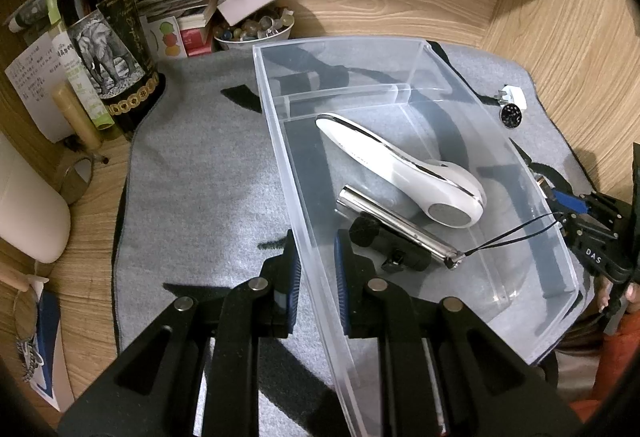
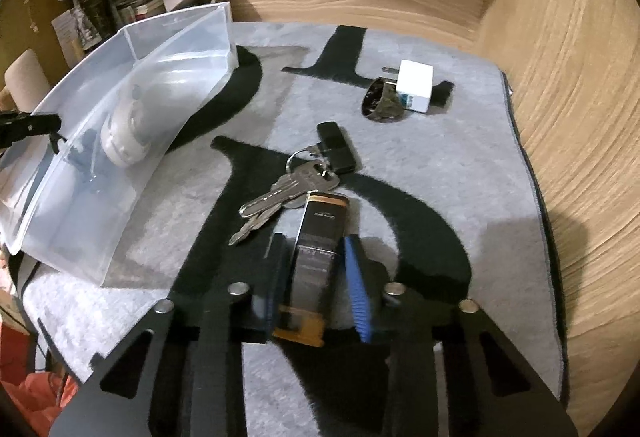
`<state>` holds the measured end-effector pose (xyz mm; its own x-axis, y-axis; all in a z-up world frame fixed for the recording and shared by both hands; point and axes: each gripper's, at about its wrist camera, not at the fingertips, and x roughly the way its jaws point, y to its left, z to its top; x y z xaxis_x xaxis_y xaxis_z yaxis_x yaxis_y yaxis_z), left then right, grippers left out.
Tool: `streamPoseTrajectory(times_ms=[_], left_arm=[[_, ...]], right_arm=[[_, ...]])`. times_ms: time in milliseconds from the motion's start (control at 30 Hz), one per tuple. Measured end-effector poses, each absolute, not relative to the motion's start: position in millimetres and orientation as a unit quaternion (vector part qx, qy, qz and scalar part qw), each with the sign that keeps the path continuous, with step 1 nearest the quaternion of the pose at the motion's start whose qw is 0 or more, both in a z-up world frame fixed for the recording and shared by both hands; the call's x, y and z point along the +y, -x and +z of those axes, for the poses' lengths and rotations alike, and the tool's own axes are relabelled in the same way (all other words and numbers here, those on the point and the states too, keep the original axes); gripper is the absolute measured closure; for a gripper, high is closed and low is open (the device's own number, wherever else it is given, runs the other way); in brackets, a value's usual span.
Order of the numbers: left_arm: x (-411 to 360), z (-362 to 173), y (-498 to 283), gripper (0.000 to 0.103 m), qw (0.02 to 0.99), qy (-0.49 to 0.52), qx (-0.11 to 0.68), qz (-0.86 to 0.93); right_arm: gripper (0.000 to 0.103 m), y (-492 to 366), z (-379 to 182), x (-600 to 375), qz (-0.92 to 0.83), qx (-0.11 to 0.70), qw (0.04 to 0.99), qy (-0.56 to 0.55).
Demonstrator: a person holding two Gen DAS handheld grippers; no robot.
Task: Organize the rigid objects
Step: 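Grasp the black-and-orange flashlight with the right tool, then carry the flashlight into the clear box with the right tool and release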
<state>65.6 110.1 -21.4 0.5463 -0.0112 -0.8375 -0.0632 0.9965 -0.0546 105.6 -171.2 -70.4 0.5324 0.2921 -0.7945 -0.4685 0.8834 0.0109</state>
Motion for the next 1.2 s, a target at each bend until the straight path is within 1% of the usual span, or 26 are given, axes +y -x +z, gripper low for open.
streamPoseTrajectory(times_ms=[33,233,433,533,867,1200], left_arm=[[110,-21,-66,0.088,0.878,0.04,0.476,0.015],[110,-21,-66,0.088,0.878,0.039,0.477,0.016],[110,-22,-66,0.088,0.878,0.045,0.476,0.018],[111,-22,-66,0.09,0.878,0.047,0.475,0.02],[114,-22,-66,0.091,0.879,0.049,0.473,0.019],[114,-22,-66,0.091,0.879,0.049,0.474,0.02]], right_arm=[[0.081,-105,-70,-171,0.215,0.429,0.871,0.103],[0.081,-105,-61,-172,0.214,0.416,0.879,0.096],[0.081,-103,-35,-168,0.231,0.384,0.89,0.081],[0.081,-102,-24,-160,0.243,0.368,0.894,0.08],[0.081,-100,18,-115,0.297,0.308,0.899,0.093],[0.081,-102,35,-61,0.349,0.284,0.887,0.105]])
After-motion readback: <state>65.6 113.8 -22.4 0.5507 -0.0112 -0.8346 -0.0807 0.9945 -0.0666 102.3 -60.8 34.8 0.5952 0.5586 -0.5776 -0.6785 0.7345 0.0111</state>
